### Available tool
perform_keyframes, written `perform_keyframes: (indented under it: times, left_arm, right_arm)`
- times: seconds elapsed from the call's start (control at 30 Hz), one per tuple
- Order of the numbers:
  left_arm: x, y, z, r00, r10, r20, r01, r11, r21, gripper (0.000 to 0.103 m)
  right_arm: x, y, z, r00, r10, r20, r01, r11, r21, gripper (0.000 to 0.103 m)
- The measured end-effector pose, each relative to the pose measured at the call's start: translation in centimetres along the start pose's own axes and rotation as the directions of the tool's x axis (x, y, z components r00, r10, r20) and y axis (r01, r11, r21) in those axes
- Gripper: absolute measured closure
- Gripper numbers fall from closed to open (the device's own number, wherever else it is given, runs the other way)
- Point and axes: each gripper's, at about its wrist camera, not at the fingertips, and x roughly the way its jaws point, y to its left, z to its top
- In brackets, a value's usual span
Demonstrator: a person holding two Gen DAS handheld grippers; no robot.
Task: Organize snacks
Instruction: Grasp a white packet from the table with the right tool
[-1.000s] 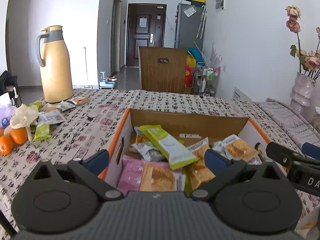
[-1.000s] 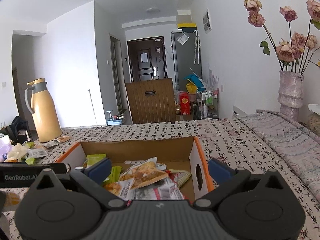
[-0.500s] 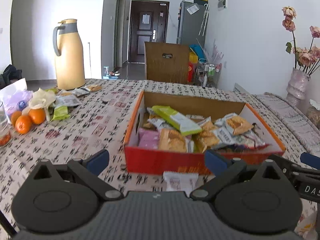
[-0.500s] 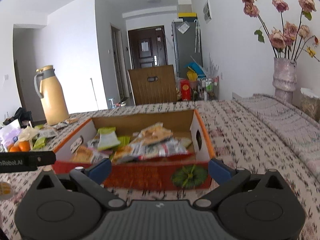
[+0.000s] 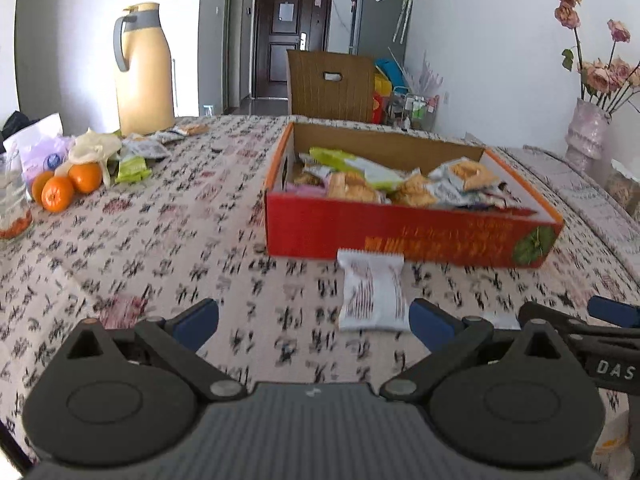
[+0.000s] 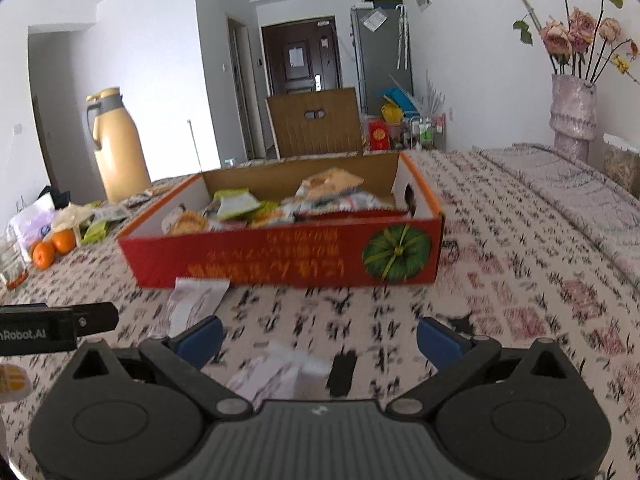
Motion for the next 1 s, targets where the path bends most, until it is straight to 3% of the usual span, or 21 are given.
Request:
perform_keyframes:
  times: [0.57, 0.73, 0.9, 0.97, 1.0]
  left_arm:
    - [0.4, 1.4, -2.1, 0.999, -0.013, -0.044, 0.013, 1.0, -0.009, 0.0]
    - [0.9, 1.8, -2.2, 0.998, -0.019, -0.052, 0.018, 1.0, -0.014, 0.0]
    - [1.4, 1.8, -2.2, 0.998, -0.023, -0.061, 0.022, 1.0, -0.01, 0.0]
    - [1.5, 1.8, -2.3, 0.998, -0.025, -0.063, 0.025, 1.0, -0.009, 0.0]
    - [1.6, 1.7, -2.3, 0.998, -0.026, -0.064, 0.025, 1.0, -0.009, 0.0]
  right_arm:
    - [1.7, 1.7, -2.4, 0.997, 0.022, -0.08, -0.023, 1.0, -0.02, 0.002]
    - [2.3, 2.4, -2.8, 0.995, 0.034, -0.09, -0.037, 0.999, -0.034, 0.016]
    - [1.9, 2.9, -3.0, 0.996, 0.051, -0.069, -0.055, 0.996, -0.067, 0.054]
    - [1.9, 3.1, -3.1, 0.997, 0.047, -0.062, -0.052, 0.995, -0.086, 0.065]
    - [1.8, 3.2, -3.2, 0.997, 0.045, -0.057, -0.051, 0.994, -0.095, 0.065]
